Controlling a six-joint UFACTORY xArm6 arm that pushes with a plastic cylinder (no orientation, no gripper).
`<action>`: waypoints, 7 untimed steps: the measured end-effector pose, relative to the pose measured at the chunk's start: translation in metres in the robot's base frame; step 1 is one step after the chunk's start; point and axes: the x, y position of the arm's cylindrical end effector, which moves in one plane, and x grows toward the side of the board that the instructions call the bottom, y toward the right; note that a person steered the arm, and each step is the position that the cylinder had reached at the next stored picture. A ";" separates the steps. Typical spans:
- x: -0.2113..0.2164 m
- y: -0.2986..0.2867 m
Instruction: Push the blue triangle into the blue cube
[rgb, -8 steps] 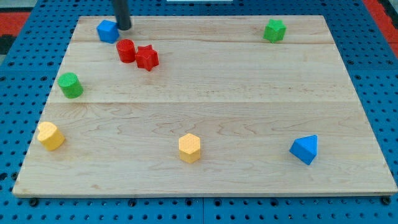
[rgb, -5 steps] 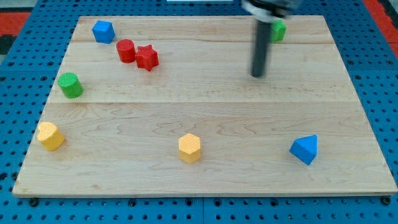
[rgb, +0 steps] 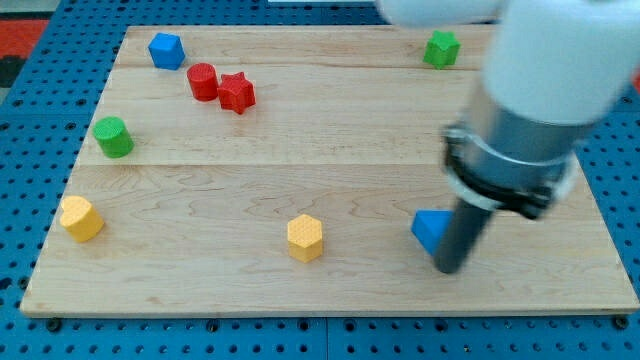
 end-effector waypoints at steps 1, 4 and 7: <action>-0.054 -0.006; -0.141 -0.044; -0.127 0.062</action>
